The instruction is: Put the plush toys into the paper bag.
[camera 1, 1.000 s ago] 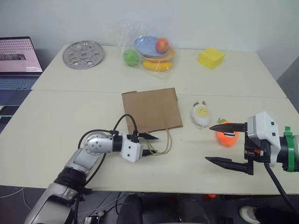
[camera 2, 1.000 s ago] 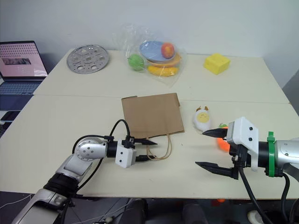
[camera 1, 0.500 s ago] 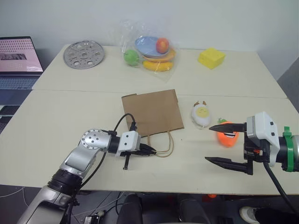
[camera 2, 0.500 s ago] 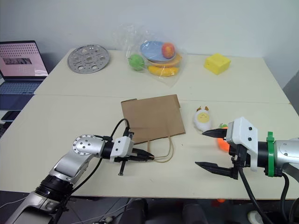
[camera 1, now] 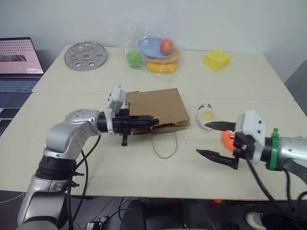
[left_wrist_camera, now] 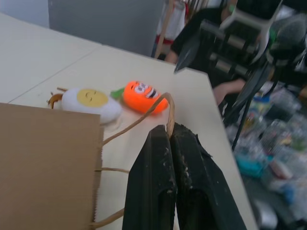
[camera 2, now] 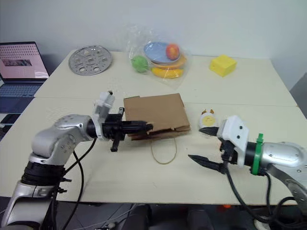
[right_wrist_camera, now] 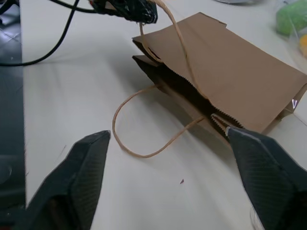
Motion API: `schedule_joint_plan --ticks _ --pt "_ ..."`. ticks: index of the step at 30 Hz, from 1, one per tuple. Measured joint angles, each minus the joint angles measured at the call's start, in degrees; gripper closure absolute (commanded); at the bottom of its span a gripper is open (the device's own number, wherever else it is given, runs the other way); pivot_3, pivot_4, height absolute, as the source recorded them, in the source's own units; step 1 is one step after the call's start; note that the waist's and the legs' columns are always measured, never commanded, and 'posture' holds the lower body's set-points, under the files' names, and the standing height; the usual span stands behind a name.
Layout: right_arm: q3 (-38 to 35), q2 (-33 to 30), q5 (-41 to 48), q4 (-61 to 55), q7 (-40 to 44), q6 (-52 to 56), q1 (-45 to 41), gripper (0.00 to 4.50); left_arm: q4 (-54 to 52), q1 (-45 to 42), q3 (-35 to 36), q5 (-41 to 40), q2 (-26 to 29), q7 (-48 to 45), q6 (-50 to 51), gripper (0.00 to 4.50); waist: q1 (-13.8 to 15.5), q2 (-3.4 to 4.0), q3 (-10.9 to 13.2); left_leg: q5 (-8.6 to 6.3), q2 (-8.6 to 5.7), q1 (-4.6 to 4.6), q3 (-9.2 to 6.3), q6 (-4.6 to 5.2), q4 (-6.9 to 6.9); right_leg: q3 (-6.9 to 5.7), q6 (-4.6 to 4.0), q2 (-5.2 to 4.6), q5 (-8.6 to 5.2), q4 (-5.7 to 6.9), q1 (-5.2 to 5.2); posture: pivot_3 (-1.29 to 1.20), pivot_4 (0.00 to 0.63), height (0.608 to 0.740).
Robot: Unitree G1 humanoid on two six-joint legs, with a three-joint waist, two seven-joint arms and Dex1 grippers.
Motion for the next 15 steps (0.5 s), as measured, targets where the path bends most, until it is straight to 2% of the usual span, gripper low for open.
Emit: schedule_joint_plan --ticks 4,7,8,15 --pt "11.18 9.64 -7.57 4.61 -5.50 -0.15 -5.48 3.08 0.04 -2.23 1.62 -3.23 -1.95 4.15 6.28 4.50 -0.35 -0.01 0.00 0.00 0.01 -0.03 -0.08 0.00 -0.02 -0.06 -0.10 0.03 0.06 0.04 -0.05 0.00 0.150 0.740" --pt "16.08 15.35 -12.63 9.00 -9.04 -0.39 -7.62 4.21 -0.79 -2.66 2.48 -3.62 -1.80 4.88 7.63 4.50 -0.41 -0.01 0.00 0.01 0.01 -0.04 -0.08 -0.01 -0.07 -0.06 -0.21 0.02 0.13 0.04 -0.08 0.00 0.150 0.740" --pt "16.93 16.48 -13.81 10.08 -9.92 -0.56 -8.09 4.46 -1.03 -2.66 2.46 -3.63 -1.84 4.95 7.84 4.50 -0.39 -0.01 0.00 0.00 0.01 -0.05 -0.08 -0.01 -0.08 -0.06 -0.21 0.02 0.13 0.04 -0.09 0.00 0.150 0.740" --pt "19.63 27.82 -22.54 21.27 -16.39 -3.44 -11.85 4.46 -2.17 -2.50 3.43 -4.40 -2.44 7.12 9.31 4.50 -0.37 -0.01 0.00 0.00 0.01 -0.07 -0.14 -0.02 -0.11 -0.13 -0.22 0.02 0.14 0.05 -0.11 0.00 0.150 0.740"
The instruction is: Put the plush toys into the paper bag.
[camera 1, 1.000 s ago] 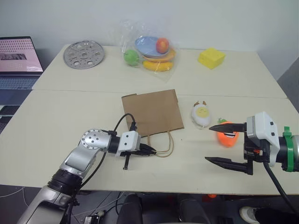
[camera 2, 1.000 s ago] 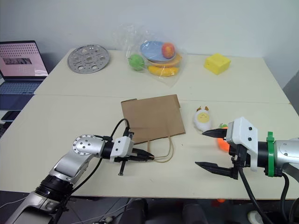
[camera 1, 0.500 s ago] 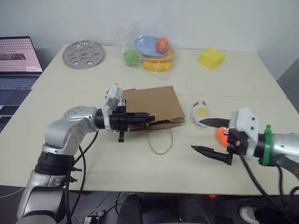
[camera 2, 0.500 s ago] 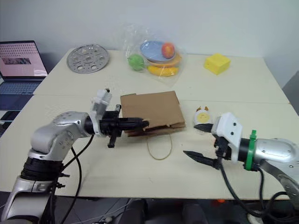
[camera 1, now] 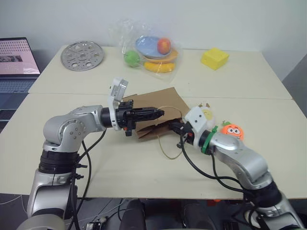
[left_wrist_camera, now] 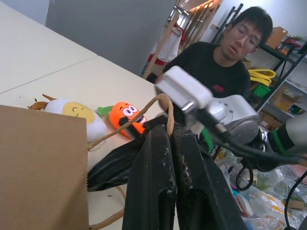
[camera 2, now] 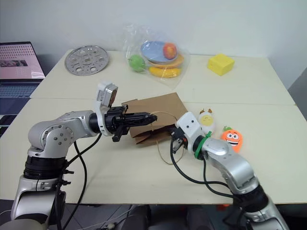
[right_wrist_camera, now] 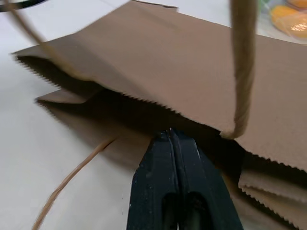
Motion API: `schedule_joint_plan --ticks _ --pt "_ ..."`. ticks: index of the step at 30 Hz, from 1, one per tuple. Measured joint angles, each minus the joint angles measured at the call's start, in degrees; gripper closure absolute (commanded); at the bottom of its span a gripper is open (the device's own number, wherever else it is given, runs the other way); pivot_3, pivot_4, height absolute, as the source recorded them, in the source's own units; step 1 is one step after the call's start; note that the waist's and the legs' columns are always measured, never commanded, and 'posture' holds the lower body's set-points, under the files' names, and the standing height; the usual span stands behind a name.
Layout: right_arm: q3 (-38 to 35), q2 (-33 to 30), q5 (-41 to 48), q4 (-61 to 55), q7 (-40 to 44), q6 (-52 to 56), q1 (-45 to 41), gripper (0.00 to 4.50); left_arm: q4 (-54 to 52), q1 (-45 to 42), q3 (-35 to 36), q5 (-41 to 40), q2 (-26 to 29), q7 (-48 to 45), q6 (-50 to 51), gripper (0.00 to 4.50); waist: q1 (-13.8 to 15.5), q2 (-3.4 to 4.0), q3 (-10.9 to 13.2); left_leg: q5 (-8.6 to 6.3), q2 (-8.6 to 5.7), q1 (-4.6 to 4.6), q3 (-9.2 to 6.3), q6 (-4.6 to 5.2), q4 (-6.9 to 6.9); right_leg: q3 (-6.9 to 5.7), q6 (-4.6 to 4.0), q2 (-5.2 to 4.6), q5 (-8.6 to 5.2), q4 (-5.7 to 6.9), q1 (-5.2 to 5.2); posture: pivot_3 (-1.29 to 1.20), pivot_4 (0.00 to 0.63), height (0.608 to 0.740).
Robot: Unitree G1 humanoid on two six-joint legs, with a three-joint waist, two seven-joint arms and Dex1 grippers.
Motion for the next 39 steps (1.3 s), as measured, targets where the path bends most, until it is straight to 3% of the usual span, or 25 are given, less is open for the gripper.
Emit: schedule_joint_plan --ticks 5,10,18,26,32,39 --pt "1.10 4.96 -4.07 6.01 -1.90 -1.70 -0.52 4.46 0.00 0.15 2.21 -1.09 -1.77 3.11 1.14 4.50 -0.01 0.00 0.00 0.00 0.00 0.01 -0.02 0.00 -0.01 -0.01 0.00 0.00 0.00 0.01 -0.01 0.00 0.150 0.740" --pt "2.92 11.88 -12.09 17.81 -8.45 -8.86 -2.06 4.46 3.12 -3.83 8.93 -6.71 -6.46 11.91 4.09 4.50 -0.04 0.00 0.00 0.01 0.00 0.00 -0.01 0.00 0.01 -0.01 0.06 0.00 0.04 0.08 -0.06 0.00 0.150 0.740" --pt "2.58 15.51 -18.18 27.02 -11.09 -16.78 -2.92 4.46 5.88 -7.32 14.83 -12.40 -7.49 19.65 7.13 4.50 -0.04 0.00 0.00 0.00 -0.01 0.00 -0.03 -0.01 -0.01 -0.03 0.08 -0.02 0.07 0.17 -0.08 0.00 0.150 0.740" --pt "1.34 19.96 -18.19 28.70 -10.95 -14.81 -4.33 4.46 7.97 -18.57 16.50 -12.40 -5.29 18.54 4.00 4.50 -0.45 -0.01 0.00 0.02 -0.01 0.07 -0.01 -0.03 -0.03 -0.02 0.08 0.00 0.06 0.35 -0.12 0.00 0.150 0.740" --pt "0.25 20.57 -18.18 28.86 -10.81 -14.05 -4.69 4.46 7.38 -17.96 16.10 -11.02 -4.47 16.46 2.42 4.50 -0.62 -0.01 0.00 0.02 -0.02 0.02 -0.02 -0.03 -0.03 -0.02 0.07 0.00 0.06 0.42 -0.20 0.00 0.150 0.740" --pt "-0.23 19.07 -17.99 27.51 -7.35 -12.56 -4.98 4.46 2.90 -8.37 9.57 -4.47 -2.11 8.25 -1.83 4.50 -0.88 -0.03 0.02 0.01 -0.02 -0.02 -0.01 -0.03 -0.04 -0.01 0.07 -0.01 0.06 0.39 -0.23 0.00 0.150 0.740"
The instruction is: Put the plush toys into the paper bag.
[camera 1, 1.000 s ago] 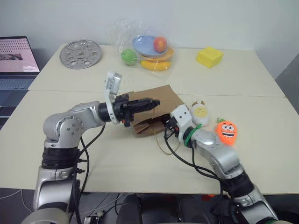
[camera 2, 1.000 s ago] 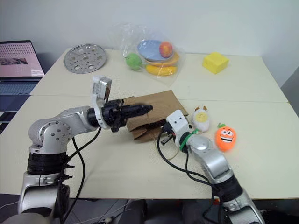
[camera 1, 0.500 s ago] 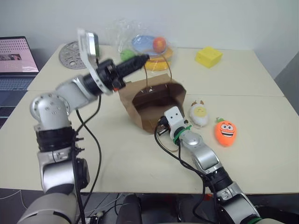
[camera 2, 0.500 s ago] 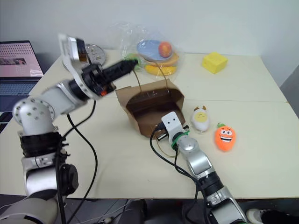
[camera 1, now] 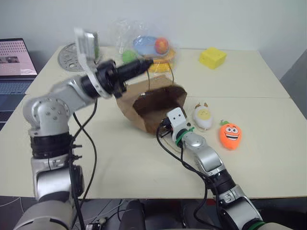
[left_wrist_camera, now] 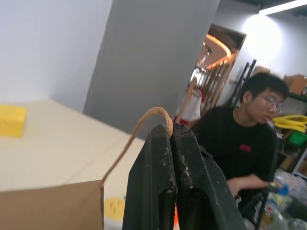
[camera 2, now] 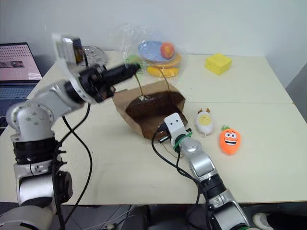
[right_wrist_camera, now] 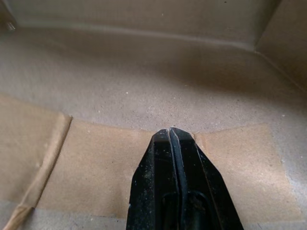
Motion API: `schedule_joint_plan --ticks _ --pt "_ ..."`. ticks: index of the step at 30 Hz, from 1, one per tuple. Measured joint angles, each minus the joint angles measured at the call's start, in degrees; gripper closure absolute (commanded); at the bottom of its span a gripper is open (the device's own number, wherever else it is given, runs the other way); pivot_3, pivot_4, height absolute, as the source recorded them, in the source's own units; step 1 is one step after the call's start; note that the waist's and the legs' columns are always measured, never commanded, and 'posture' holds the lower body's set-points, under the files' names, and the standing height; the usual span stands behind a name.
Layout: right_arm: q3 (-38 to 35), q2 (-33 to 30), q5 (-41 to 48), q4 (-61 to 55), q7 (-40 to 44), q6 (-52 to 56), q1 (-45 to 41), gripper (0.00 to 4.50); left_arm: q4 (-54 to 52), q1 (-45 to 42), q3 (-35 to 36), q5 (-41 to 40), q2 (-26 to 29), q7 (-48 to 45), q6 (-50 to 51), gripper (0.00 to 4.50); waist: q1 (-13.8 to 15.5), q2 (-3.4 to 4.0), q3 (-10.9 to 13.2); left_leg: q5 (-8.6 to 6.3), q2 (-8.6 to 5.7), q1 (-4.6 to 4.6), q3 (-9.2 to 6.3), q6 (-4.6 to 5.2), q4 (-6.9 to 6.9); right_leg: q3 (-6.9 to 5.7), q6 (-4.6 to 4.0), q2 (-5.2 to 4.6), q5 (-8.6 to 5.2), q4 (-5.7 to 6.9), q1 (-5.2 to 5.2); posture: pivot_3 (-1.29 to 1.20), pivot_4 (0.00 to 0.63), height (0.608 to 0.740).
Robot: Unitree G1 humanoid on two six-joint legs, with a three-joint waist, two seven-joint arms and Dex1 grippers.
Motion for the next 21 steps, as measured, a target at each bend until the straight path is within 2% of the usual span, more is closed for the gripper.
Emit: schedule_joint_plan --ticks 7,10,13,16,21 --pt "0.32 -7.41 3.22 -16.61 10.35 6.40 0.93 4.46 -0.70 2.45 -1.95 3.04 0.59 -3.74 -2.55 4.50 0.04 0.00 0.00 0.00 0.00 -0.03 -0.01 0.00 -0.04 -0.01 0.00 0.00 -0.01 -0.02 -0.03 0.00 0.150 0.740" --pt "-0.49 -12.12 7.38 -26.39 15.13 11.90 1.06 3.91 -0.91 3.39 -2.44 3.57 0.50 -4.38 -3.00 4.50 0.02 0.00 0.00 0.00 0.00 -0.06 0.00 0.00 -0.03 0.00 0.01 -0.01 -0.01 -0.06 -0.03 0.00 0.150 0.740" --pt "-4.21 -16.80 11.84 -34.40 18.69 16.65 0.81 2.87 -1.83 4.20 -2.95 3.64 0.27 -4.78 -3.30 4.50 0.19 0.00 0.00 0.00 0.00 -0.06 -0.01 0.01 -0.03 -0.01 0.01 -0.01 -0.01 -0.08 -0.02 0.00 0.150 0.740" --pt "-8.46 -26.00 14.85 -39.23 22.96 19.33 0.77 1.81 -2.65 4.93 -3.37 3.64 0.22 -4.88 -3.48 4.50 0.65 0.00 0.00 -0.01 -0.01 -0.06 0.04 0.01 -0.02 0.02 0.02 -0.02 -0.02 -0.24 0.02 0.00 0.150 0.740" --pt "-9.38 -43.02 10.85 -38.83 28.50 13.84 5.20 0.02 -2.95 5.44 -3.36 3.63 0.52 -4.90 -3.50 4.50 0.88 -0.01 0.00 -0.02 -0.01 -0.11 0.14 0.03 -0.04 0.08 0.08 -0.04 -0.05 -0.52 0.06 0.00 0.150 0.740"
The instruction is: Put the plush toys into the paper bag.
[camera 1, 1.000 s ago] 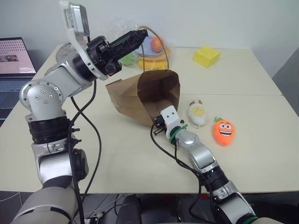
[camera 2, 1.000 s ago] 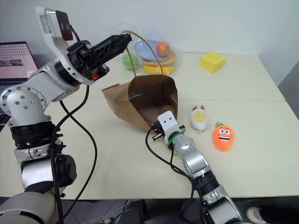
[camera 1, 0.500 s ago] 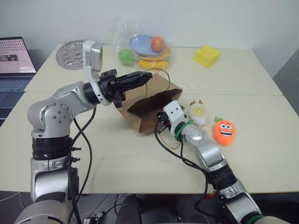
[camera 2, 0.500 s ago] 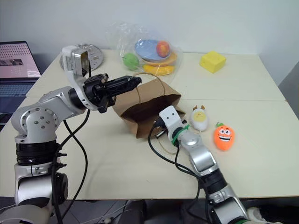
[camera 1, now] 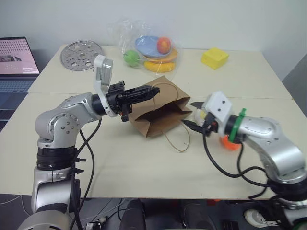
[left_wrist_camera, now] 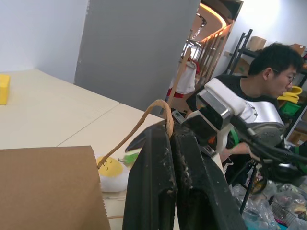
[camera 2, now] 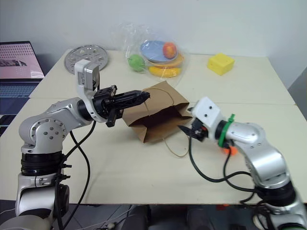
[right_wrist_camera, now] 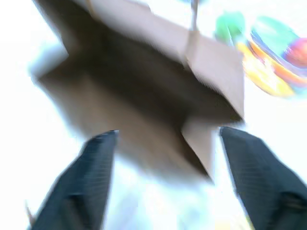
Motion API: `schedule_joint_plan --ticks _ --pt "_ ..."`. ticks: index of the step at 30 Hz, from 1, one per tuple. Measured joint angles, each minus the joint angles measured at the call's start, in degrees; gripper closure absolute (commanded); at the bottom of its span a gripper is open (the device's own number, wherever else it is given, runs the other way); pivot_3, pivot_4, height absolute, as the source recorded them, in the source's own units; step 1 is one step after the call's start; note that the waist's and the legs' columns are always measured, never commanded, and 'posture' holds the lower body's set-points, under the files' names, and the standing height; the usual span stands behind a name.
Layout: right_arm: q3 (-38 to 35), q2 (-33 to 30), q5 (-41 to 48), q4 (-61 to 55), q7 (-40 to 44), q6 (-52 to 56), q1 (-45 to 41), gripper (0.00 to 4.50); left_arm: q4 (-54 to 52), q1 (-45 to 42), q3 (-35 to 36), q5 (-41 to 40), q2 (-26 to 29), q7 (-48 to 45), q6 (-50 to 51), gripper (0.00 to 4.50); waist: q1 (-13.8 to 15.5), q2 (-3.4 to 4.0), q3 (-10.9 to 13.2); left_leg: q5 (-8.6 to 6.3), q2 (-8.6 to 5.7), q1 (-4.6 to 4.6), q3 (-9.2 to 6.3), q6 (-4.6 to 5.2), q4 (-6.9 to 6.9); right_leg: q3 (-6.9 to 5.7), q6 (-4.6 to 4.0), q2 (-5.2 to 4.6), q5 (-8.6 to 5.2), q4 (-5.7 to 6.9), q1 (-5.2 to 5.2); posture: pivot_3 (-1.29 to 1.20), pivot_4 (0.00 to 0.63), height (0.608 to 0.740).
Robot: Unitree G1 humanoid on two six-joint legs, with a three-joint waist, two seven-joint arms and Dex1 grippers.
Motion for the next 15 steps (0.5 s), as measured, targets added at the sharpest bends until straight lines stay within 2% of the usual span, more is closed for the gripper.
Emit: schedule_joint_plan --ticks 3,7,10,15 --pt "3.22 -3.88 -6.33 6.69 0.10 -7.10 2.30 0.02 -0.02 -0.01 0.15 -0.06 0.32 0.05 0.00 4.50 -0.12 -0.03 0.02 0.00 0.00 0.00 0.07 0.00 0.01 0.07 0.00 0.00 0.00 -0.01 -0.03 0.00 0.150 0.740" --pt "7.77 -3.42 -13.26 14.87 -1.03 -14.62 2.30 0.02 -0.19 -0.02 0.16 -0.09 0.41 0.03 -0.01 4.50 -0.45 -0.03 0.02 0.00 0.01 0.01 0.10 0.00 0.02 0.10 -0.02 0.01 0.02 0.03 -0.05 0.00 0.150 0.740" --pt "9.92 -1.22 -17.42 20.84 -2.71 -19.05 0.39 0.58 -0.35 -0.03 0.22 -0.09 0.65 0.05 -0.01 4.50 -0.46 -0.02 0.03 0.00 -0.01 0.00 0.11 0.00 0.03 0.12 -0.02 -0.01 0.05 0.03 -0.05 0.00 0.150 0.740" --pt "10.37 0.43 -21.93 25.76 -3.56 -23.86 -2.44 2.44 -0.62 -0.02 0.24 -0.09 0.78 0.13 -0.01 4.50 -0.15 -0.02 0.03 0.00 0.00 0.00 0.04 0.00 0.03 0.06 -0.02 0.00 0.05 0.03 -0.03 0.00 0.150 0.740"
